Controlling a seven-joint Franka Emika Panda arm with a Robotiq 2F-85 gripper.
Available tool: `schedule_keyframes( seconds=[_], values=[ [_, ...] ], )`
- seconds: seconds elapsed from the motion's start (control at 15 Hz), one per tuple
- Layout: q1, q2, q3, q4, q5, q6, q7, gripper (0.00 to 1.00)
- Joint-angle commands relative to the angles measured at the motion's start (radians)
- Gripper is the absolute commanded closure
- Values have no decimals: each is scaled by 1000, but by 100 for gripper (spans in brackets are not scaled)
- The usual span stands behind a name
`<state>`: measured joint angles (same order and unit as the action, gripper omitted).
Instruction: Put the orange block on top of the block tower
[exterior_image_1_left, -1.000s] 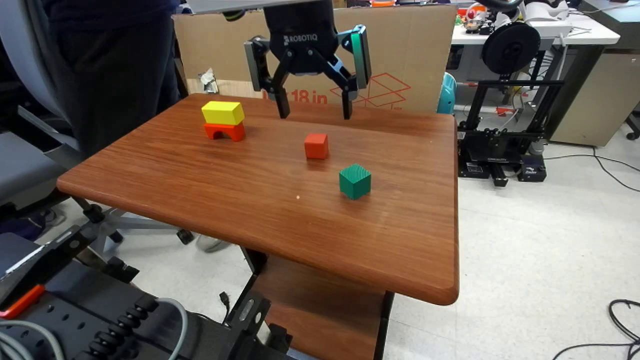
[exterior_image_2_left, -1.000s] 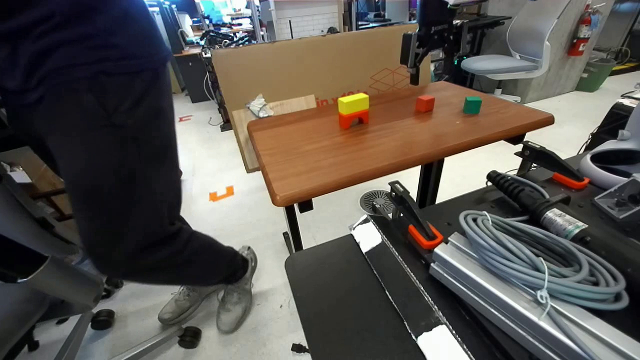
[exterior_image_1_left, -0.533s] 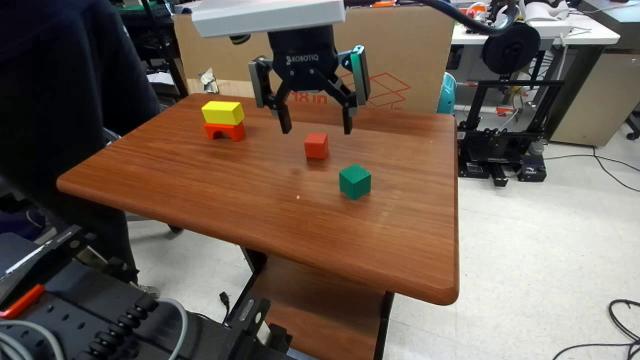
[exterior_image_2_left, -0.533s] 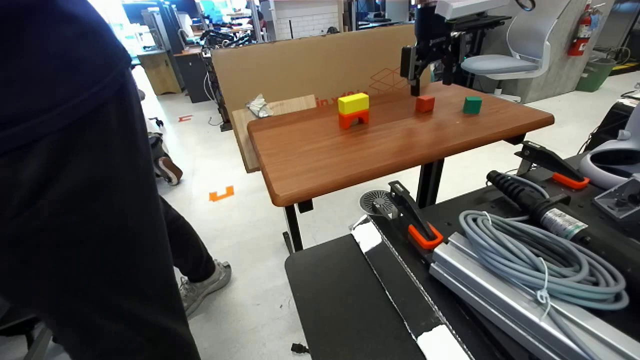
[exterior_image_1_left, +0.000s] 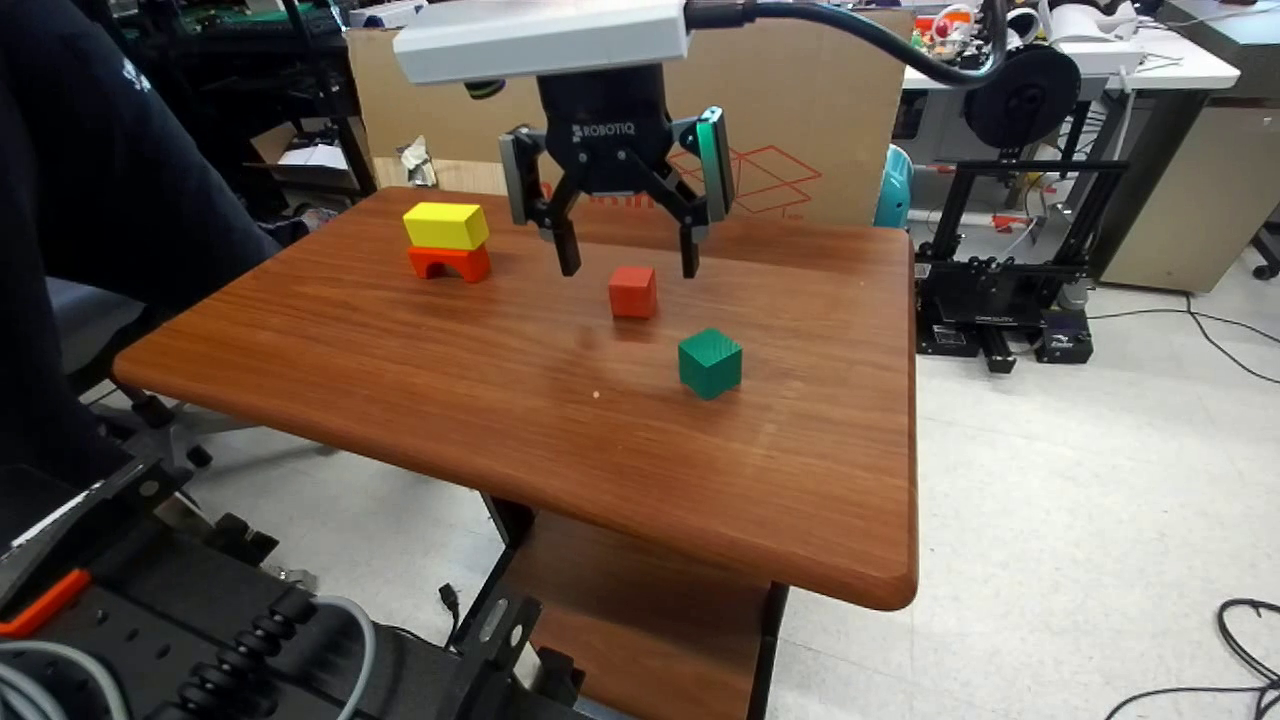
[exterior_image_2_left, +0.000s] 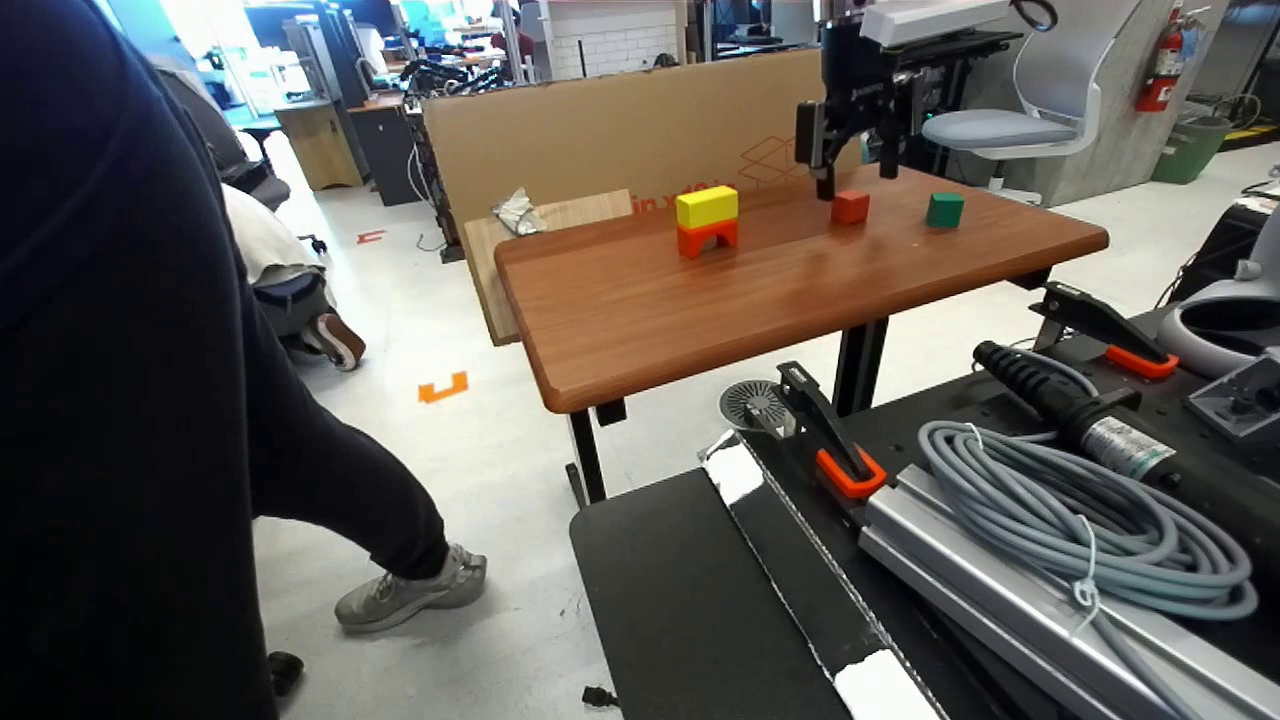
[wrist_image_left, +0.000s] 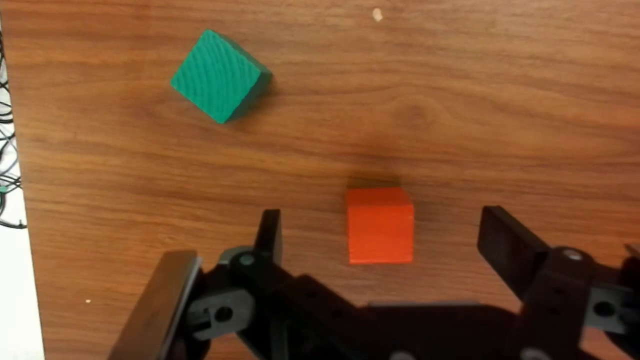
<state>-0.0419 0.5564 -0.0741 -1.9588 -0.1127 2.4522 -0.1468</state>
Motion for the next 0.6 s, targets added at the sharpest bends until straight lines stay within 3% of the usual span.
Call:
schedule_keyframes(
  seconds=[0.0, 0.4, 0.47, 0.53],
  values=[
    [1, 43, 11, 67, -8, -55, 19, 0],
    [0, 72, 18, 108, -7, -84, 12, 3],
    [0, 76, 17, 113, -8, -89, 12, 27],
    [-1, 80, 16, 118, -9, -94, 12, 29]
  ],
)
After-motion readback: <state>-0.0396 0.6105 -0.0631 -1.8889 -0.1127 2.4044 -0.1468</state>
